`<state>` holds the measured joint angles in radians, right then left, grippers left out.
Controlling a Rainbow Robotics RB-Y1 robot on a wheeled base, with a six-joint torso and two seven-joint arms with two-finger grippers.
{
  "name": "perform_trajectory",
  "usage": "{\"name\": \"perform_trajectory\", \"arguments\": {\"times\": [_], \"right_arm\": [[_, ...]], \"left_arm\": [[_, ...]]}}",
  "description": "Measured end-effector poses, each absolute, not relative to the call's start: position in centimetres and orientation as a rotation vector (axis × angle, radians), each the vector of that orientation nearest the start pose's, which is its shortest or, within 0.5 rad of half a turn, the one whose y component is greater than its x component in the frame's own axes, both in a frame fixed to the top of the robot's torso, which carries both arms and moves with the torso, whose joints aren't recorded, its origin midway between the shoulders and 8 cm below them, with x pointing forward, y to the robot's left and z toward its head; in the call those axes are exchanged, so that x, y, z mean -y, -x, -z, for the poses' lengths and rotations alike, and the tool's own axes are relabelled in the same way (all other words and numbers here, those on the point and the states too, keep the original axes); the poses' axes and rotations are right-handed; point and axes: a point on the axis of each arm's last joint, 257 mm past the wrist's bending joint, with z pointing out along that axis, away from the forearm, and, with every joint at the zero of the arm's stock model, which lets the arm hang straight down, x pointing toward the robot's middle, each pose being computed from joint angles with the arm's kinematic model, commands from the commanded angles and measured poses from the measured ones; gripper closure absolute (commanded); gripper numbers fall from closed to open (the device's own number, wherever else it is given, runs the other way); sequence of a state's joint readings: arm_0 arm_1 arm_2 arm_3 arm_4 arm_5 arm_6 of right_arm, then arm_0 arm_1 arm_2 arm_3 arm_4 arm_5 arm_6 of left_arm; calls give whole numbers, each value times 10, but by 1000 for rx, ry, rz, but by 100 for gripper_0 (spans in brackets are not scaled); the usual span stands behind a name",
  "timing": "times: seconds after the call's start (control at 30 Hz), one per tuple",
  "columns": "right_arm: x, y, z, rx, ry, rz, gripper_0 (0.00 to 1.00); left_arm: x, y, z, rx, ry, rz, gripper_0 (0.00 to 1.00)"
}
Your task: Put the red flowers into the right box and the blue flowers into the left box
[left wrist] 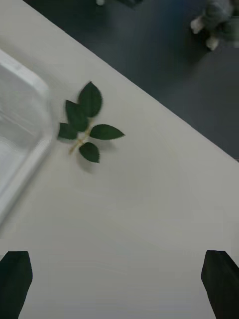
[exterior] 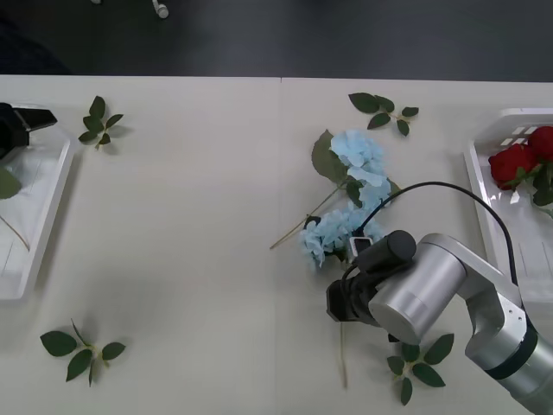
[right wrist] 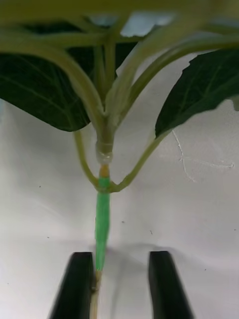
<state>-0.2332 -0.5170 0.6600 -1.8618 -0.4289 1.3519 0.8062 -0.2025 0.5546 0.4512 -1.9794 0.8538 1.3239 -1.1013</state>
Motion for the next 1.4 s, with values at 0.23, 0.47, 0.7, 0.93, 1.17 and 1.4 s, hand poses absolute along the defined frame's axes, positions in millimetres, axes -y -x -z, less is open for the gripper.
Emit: {"name": "perform_trajectory", "arguments": {"times": [0.23, 0.47, 0.7, 0.93, 1.17, 1.4], "right_arm": [[126, -363, 393, -2797, 56, -197, 100], [138, -362, 383, -2792, 72, -194, 100], [181, -361, 320, -2782, 57, -183, 100], [209, -356, 258, -2680, -4, -266, 100], [237, -342, 222, -2584, 20, -258, 100], [242, -372, 176, -2292, 262, -301, 100]], "left_arm": [[-310, -485, 74, -2005, 325, 835, 0], [-268, -472, 59, -1968, 62, 916, 0], [-230, -451, 58, -1877, -323, 875, 0], [-208, -432, 53, -1747, -524, 887, 0], [-198, -422, 51, -1590, -626, 970, 0], [-195, -408, 69, -1519, -802, 971, 0]]}}
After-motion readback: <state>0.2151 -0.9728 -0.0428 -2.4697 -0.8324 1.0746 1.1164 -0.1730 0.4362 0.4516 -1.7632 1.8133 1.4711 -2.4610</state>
